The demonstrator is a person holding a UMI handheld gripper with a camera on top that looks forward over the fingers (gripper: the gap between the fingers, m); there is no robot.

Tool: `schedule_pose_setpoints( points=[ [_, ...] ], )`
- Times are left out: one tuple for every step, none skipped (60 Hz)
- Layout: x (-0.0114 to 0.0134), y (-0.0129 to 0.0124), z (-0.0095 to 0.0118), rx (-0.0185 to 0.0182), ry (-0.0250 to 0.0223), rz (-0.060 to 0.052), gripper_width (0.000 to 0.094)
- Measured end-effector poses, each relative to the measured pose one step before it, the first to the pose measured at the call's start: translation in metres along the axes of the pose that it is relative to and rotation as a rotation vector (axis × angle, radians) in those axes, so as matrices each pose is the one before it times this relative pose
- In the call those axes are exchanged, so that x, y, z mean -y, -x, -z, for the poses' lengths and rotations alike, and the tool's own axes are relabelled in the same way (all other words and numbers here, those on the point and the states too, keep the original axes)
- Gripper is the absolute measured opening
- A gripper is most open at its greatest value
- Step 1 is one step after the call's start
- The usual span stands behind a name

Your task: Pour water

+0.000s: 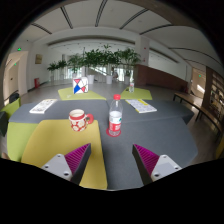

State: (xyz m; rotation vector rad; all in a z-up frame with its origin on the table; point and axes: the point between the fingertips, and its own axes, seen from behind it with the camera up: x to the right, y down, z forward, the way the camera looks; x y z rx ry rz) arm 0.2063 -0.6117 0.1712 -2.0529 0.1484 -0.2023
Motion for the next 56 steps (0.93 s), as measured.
schedule_pose_setpoints(
  points=[
    [-0.00157,0.00025,0.00546,0.00032,-0.00164,0.0022,0.0854],
    [-0.00037,-0.00054,0.0034,0.00121,-0.00119,0.0024,0.0853],
    [-0.00162,0.00033,0.00506,-0.00124,-0.00185,0.0024,0.0852],
    [-0.00155,0.00006,0.005,-0.0029,-0.00159,0.0019,0.0852],
    [-0.00149,0.00001,0.0047,-0.00273,-0.00121,0.0023,0.0852],
    [-0.00172,0.00004,0.00429,-0.00174,-0.00102,0.0028,0.0853],
    [-0.00135,-0.00014,0.00388,-0.00138,-0.00101,0.0029,0.0855],
    [-0.0014,-0.00026,0.00353,-0.00219,-0.00147,0.0031,0.0854],
    [-0.0011,-0.00053,0.00308,-0.00351,0.00002,0.0028,0.0852],
    [-0.00137,-0.00064,0.00335,-0.00405,0.00134,0.0023,0.0853],
    [-0.00121,-0.00052,0.00327,-0.00391,0.00198,0.0005,0.0851],
    [-0.00106,-0.00025,0.00301,-0.00256,0.00085,-0.0009,0.0852],
    [-0.00058,0.00014,0.00296,-0.00071,-0.00139,-0.0014,0.0852],
    [0.0007,-0.00027,0.00107,0.00125,-0.00238,-0.0003,0.0851],
    [-0.0006,0.00182,0.0027,0.00487,-0.00215,-0.0041,0.0848],
    [-0.00043,0.00112,0.00131,0.00605,-0.00077,-0.0063,0.0847],
    [-0.0005,0.00113,0.00178,0.0058,0.00027,-0.0068,0.0853],
    [-0.00047,0.00031,0.00124,0.00354,0.00042,-0.0044,0.085],
    [-0.00043,-0.0002,0.00107,-0.0003,0.00031,-0.0005,0.0855],
    [-0.0004,-0.00124,0.00088,-0.0046,0.00024,0.0041,0.0853],
    [-0.00074,-0.0006,0.0002,-0.0093,-0.00138,0.0067,0.0851],
    [-0.00006,-0.00151,0.00115,-0.00876,-0.00234,0.0085,0.0851],
    [0.00036,-0.00129,0.00102,-0.00708,-0.00242,0.0074,0.085],
    [0.00013,-0.00025,0.00115,-0.00305,-0.00175,0.0046,0.085],
    [-0.00017,0.00051,0.00126,0.00055,-0.00028,0.0014,0.0852],
    [-0.0006,0.00082,0.00084,0.00317,0.00158,0.0,0.0855],
    [-0.00097,0.00102,0.00099,0.00446,0.00341,-0.0011,0.0852],
    [-0.00068,0.001,0.00028,0.00364,0.00327,-0.0022,0.0853],
    [-0.00051,0.00047,0.00018,0.00212,0.00272,-0.003,0.0852],
    [0.00012,0.00021,0.00009,0.00023,0.00088,-0.0026,0.0854],
    [0.00006,-0.00024,0.0006,-0.00109,-0.00017,-0.0021,0.0854],
    [0.00048,-0.0003,0.00012,-0.0017,-0.00114,-0.0012,0.0853],
    [0.00023,-0.00051,0.00004,-0.00154,-0.00181,-0.0003,0.0853],
    [0.00064,-0.0003,-0.0001,-0.00173,-0.00274,0.0008,0.0851],
    [0.00069,-0.00051,0.00064,-0.0018,-0.00369,0.0015,0.0853],
    [0.00093,-0.00036,0.00043,-0.00144,-0.00445,0.0007,0.0851],
    [0.00088,-0.0007,0.00072,-0.00192,-0.00445,0.001,0.0853],
    [0.00064,-0.00042,0.00021,-0.00228,-0.00377,0.0026,0.0852],
    [0.00067,-0.00072,0.00063,-0.00261,-0.00276,0.004,0.0853],
    [0.0005,-0.00049,0.00047,-0.0025,-0.00124,0.003,0.0852],
    [0.00042,-0.00032,0.00044,-0.00154,-0.00096,0.0009,0.0853],
    [0.00083,-0.0001,0.00029,-0.00033,-0.00221,-0.0002,0.0854],
    [0.00087,0.00005,-0.00003,0.00101,-0.00249,-0.0008,0.0855],
    [0.00102,0.00023,0.00012,0.00147,-0.00333,-0.0012,0.0851],
    [0.0008,0.00111,-0.00245,0.00262,-0.00399,-0.0024,0.0855],
    [0.00106,0.00039,0.00008,0.00117,-0.0039,-0.0017,0.0853],
    [0.00098,-0.00017,0.00046,0.00162,-0.00287,-0.0007,0.0855],
    [0.00047,-0.00009,0.00021,0.00124,-0.00169,-0.0004,0.0857],
    [0.00026,-0.00028,0.00061,-0.00064,-0.00089,-0.0012,0.0854],
    [0.0,-0.00032,0.00024,-0.00161,0.00051,-0.0001,0.0851],
    [-0.0003,-0.00035,0.00005,-0.00199,0.00177,0.0018,0.0852],
    [-0.00092,0.00006,-0.00339,-0.00141,0.00202,0.0018,0.0853],
    [-0.00061,0.00004,0.00044,-0.00037,0.00223,-0.0003,0.0852],
    [-0.00068,0.00017,0.00036,-0.00004,0.00155,-0.0014,0.0853],
    [-0.00035,0.00034,0.00024,0.0002,0.00072,-0.0009,0.0856],
    [-0.00024,0.00024,0.00051,0.00047,0.00042,-0.0006,0.0858]
  ],
)
